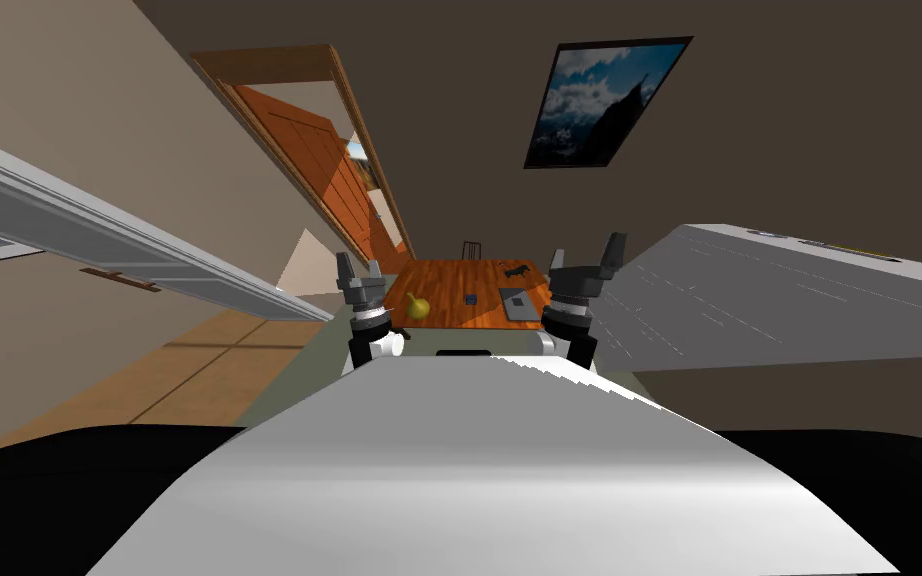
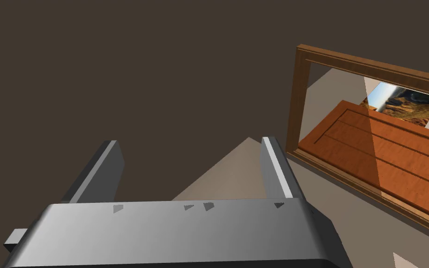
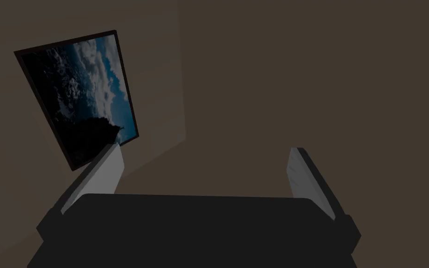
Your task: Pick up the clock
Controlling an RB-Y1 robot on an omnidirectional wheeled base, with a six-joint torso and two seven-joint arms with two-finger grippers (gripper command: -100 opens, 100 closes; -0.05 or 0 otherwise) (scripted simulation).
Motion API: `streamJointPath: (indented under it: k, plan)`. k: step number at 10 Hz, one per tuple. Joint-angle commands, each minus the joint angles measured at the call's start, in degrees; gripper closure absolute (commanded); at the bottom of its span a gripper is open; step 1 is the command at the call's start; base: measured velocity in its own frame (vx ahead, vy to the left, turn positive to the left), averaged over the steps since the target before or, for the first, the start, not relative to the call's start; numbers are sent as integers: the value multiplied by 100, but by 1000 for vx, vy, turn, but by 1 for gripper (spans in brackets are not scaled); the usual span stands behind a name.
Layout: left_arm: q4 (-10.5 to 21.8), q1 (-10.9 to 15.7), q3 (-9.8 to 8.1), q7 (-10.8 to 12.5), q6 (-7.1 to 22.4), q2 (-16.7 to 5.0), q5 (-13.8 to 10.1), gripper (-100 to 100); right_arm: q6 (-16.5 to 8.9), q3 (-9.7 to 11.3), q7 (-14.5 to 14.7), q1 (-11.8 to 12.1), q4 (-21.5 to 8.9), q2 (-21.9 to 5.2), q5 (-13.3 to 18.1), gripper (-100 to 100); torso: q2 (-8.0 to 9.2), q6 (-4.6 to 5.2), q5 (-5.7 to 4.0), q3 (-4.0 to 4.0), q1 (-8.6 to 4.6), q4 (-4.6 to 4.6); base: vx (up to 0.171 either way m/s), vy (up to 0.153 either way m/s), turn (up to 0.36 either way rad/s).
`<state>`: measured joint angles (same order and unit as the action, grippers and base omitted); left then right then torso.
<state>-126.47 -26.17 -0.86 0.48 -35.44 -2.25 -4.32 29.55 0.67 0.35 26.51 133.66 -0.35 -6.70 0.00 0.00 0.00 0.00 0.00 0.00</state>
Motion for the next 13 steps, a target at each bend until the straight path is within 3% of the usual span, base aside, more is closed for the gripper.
streamJointPath:
  k: [1, 4, 9, 10, 12, 13]
  plan:
    - [0, 0, 0, 0, 0, 0, 0, 0, 47, 75, -21, -9, -86, -168, 66, -100, 0, 0, 0, 0, 0, 0, -37, -52, 31]
    - [0, 2, -1, 0, 0, -1, 0, 0, 205, 334, -98, -79, -400, -583, 311, -100, 51, -1, -11, 29, -50, 11, -142, -141, 92]
    - [1, 2, 0, 0, 1, -1, 0, 0, 482, 903, -306, -386, -1253, -1312, 985, -100, 67, -1, -10, 39, -43, 15, -176, -123, 229]
    - [1, 2, -1, 0, 1, -1, 0, 0, 482, 903, -306, -386, -1353, -1312, 985, -100, 71, -1, -10, 42, -45, 16, -117, -66, 96]
    - [1, 1, 0, 0, 0, -1, 0, 0, 558, 1141, -410, -541, -1821, -1622, 1318, -100, 23, -1, -7, 15, -26, 7, -62, -34, 312]
    - [0, 2, 0, 0, 1, -1, 0, 0, 558, 1141, -410, -541, -1875, -1622, 1318, -100, 18, -5, -6, 11, -24, 5, -57, -42, 128]
